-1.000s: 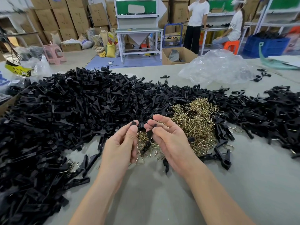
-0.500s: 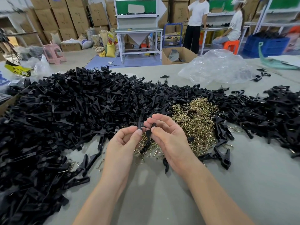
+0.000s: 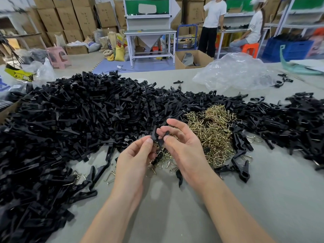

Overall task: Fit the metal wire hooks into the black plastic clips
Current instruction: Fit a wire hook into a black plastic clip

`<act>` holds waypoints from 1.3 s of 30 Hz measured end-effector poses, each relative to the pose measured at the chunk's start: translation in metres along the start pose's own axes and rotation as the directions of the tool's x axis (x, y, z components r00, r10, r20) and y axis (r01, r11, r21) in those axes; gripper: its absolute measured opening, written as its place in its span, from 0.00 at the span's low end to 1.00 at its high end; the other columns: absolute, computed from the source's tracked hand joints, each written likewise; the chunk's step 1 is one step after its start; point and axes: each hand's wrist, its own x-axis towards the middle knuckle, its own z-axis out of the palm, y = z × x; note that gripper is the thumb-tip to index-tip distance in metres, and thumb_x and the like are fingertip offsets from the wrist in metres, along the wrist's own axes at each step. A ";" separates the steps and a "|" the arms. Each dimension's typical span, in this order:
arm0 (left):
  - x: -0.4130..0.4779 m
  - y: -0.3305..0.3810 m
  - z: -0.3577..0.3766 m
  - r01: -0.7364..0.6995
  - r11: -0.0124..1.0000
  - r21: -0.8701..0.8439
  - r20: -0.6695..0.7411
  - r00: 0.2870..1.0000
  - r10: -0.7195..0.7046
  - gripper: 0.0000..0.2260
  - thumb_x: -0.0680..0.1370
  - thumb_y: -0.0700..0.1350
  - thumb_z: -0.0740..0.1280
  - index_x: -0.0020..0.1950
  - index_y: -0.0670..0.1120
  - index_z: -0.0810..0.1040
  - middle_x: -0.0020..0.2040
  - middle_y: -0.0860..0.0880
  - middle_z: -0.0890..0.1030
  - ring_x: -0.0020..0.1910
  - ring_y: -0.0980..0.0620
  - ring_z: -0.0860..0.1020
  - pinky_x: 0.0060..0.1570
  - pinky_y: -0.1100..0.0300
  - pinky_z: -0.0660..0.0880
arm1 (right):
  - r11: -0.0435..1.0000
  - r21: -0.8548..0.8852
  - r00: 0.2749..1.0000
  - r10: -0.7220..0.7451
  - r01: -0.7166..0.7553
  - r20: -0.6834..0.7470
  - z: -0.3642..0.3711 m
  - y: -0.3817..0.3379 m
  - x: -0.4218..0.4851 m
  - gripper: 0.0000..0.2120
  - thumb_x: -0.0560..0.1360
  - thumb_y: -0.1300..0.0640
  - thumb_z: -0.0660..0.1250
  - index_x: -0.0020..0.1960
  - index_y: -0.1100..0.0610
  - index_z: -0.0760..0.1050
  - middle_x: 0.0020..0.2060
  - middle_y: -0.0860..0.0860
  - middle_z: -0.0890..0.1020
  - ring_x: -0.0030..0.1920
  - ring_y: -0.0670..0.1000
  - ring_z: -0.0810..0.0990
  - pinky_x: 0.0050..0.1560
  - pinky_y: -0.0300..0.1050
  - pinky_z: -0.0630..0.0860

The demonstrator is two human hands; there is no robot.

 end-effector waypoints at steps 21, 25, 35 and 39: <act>-0.016 -0.002 0.008 -0.373 0.695 0.615 0.176 0.924 0.340 0.10 0.78 0.49 0.71 0.53 0.63 0.76 0.49 0.68 0.81 0.47 0.66 0.79 0.47 0.72 0.74 | 0.995 0.102 0.999 -0.019 0.022 -0.034 -0.005 -0.003 0.000 0.16 0.71 0.66 0.69 0.53 0.50 0.83 0.47 0.49 0.85 0.60 0.53 0.84 0.56 0.41 0.80; -0.016 -0.005 0.007 -0.428 0.624 0.653 0.168 0.886 0.432 0.13 0.79 0.46 0.70 0.55 0.65 0.74 0.47 0.65 0.82 0.50 0.69 0.78 0.51 0.75 0.72 | 0.996 0.091 0.999 -0.021 0.025 -0.044 -0.003 -0.003 -0.002 0.16 0.72 0.67 0.71 0.55 0.51 0.82 0.48 0.49 0.85 0.59 0.53 0.84 0.58 0.42 0.80; -0.010 0.004 0.005 -0.217 0.952 0.216 0.039 0.976 0.213 0.09 0.79 0.40 0.69 0.56 0.53 0.82 0.49 0.53 0.87 0.51 0.54 0.85 0.51 0.65 0.79 | 0.963 -0.267 0.996 -0.026 0.046 0.080 0.003 -0.006 -0.010 0.21 0.79 0.63 0.70 0.70 0.51 0.74 0.61 0.46 0.82 0.62 0.43 0.81 0.58 0.33 0.76; -0.010 0.008 0.003 -0.170 0.980 0.103 0.070 0.984 0.164 0.08 0.78 0.40 0.70 0.56 0.46 0.83 0.46 0.47 0.87 0.46 0.53 0.85 0.47 0.67 0.79 | 0.962 -0.273 0.992 0.027 0.007 0.120 0.004 -0.009 -0.010 0.12 0.80 0.62 0.68 0.62 0.55 0.81 0.56 0.48 0.86 0.59 0.48 0.83 0.61 0.43 0.78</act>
